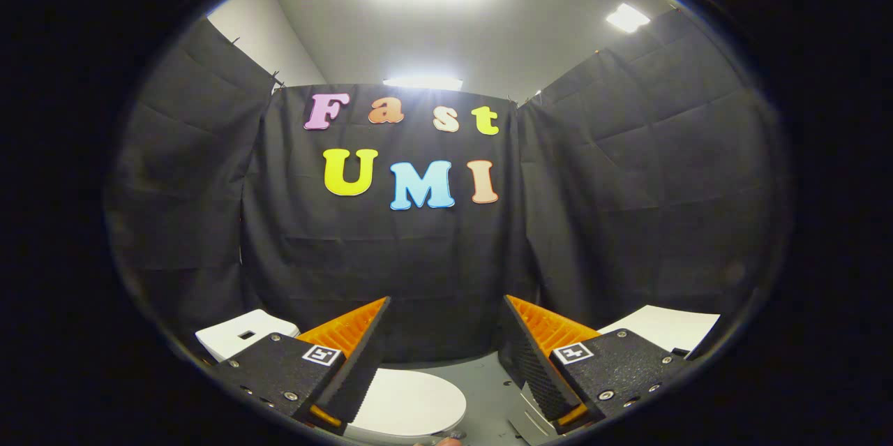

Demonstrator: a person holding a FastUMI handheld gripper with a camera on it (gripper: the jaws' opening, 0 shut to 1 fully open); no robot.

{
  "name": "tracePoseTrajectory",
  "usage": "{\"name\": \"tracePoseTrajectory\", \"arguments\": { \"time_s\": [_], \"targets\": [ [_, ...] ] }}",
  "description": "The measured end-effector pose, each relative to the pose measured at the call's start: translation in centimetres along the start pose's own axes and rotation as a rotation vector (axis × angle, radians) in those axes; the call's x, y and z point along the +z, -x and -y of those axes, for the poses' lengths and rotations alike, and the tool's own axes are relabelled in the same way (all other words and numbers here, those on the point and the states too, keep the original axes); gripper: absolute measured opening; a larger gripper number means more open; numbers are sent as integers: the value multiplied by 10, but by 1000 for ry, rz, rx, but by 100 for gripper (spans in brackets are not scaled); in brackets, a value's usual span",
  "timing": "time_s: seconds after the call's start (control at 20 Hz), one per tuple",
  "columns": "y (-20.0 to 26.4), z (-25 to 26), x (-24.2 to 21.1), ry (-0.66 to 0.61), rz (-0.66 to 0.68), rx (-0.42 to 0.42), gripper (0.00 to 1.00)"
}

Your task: Open the toilet lid.

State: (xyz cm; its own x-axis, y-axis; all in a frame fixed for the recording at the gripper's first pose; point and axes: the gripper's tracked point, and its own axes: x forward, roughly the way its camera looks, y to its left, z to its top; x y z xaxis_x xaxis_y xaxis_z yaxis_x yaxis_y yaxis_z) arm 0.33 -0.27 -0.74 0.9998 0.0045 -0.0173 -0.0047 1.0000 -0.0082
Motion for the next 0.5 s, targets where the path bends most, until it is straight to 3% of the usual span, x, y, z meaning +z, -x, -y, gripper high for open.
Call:
{"name": "tracePoseTrajectory", "arguments": {
  "time_s": [0.5],
  "targets": [
    [-5,6,-15,-40,-29,-9,94]
  ]
}}
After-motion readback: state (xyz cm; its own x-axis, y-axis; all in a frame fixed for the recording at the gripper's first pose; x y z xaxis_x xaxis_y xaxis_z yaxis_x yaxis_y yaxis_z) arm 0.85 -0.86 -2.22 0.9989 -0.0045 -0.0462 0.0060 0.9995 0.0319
